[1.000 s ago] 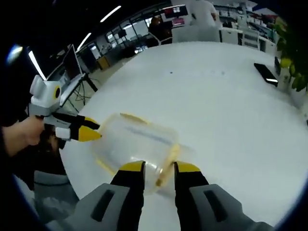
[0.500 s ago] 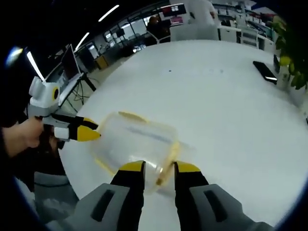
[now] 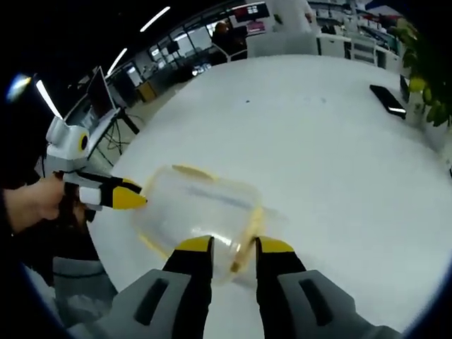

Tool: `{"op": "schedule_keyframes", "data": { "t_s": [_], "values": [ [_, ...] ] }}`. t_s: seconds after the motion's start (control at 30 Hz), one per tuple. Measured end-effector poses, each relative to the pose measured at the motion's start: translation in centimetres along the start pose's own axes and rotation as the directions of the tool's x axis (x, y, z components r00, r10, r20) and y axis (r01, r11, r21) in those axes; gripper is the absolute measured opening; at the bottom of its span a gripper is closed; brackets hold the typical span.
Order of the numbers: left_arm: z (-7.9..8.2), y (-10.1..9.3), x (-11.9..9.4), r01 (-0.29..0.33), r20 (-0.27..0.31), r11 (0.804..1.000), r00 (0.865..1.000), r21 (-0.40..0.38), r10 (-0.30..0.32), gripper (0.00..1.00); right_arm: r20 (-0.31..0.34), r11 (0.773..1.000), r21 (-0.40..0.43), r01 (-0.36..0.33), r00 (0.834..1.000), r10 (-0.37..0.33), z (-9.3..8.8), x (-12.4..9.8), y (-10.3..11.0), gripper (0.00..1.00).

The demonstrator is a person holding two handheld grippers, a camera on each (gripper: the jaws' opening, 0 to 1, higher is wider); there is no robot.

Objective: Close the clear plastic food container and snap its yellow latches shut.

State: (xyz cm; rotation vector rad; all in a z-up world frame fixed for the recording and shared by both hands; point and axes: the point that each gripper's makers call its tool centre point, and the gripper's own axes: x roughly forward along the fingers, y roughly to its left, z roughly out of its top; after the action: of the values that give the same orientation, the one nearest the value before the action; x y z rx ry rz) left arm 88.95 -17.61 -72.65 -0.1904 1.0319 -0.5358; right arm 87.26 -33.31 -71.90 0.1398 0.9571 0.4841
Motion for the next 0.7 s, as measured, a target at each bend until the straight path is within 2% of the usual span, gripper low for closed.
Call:
{"op": "schedule_keyframes", "data": {
  "t_s": [0.13,0.23,0.37,0.4,0.43,0.5,0.53,0.57,0.7],
  "values": [
    [-0.2,0.1,0.2,0.019,-0.017,0.998,1.0,-0.064,-0.02,0.18,-0.005,1.0,-0.003,0.001,1.0,-0.001,0.0,0.1,0.2,0.2],
    [-0.2,0.0,0.1,0.016,-0.021,0.999,1.0,-0.041,-0.017,0.17,-0.009,1.0,0.0,-0.002,1.0,0.002,0.0,0.2,0.1,0.19],
    [-0.2,0.0,0.2,0.012,-0.019,0.999,1.0,-0.051,-0.013,0.15,-0.009,1.0,0.029,-0.004,1.0,0.004,0.1,0.3,0.1,0.17],
    [-0.5,0.2,0.3,0.002,-0.033,0.999,0.999,-0.039,-0.003,0.15,-0.009,1.0,0.023,-0.003,1.0,0.003,0.0,0.3,0.1,0.17],
    [-0.2,-0.1,0.5,-0.01,-0.023,0.997,1.0,-0.076,0.009,0.15,-0.009,1.0,0.021,0.003,1.0,-0.003,0.1,0.4,0.2,0.16],
    [-0.2,-0.3,0.7,-0.01,-0.021,0.998,1.0,-0.064,0.009,0.14,-0.005,1.0,0.02,0.014,1.0,-0.014,0.1,0.5,0.3,0.16],
    [-0.2,-0.4,0.8,-0.008,-0.017,0.995,1.0,-0.101,0.007,0.14,0.002,0.999,0.052,0.013,1.0,-0.013,0.1,0.6,0.3,0.16],
    [-0.1,-0.5,0.8,-0.014,-0.016,0.998,1.0,-0.064,0.013,0.14,0.015,0.993,0.119,-0.013,1.0,0.011,0.1,0.8,0.7,0.16],
    [0.0,-0.9,1.0,-0.019,-0.014,0.997,1.0,-0.069,0.018,0.14,-0.005,0.995,0.097,-0.023,1.0,0.023,0.0,0.5,0.3,0.15]
  ]
}}
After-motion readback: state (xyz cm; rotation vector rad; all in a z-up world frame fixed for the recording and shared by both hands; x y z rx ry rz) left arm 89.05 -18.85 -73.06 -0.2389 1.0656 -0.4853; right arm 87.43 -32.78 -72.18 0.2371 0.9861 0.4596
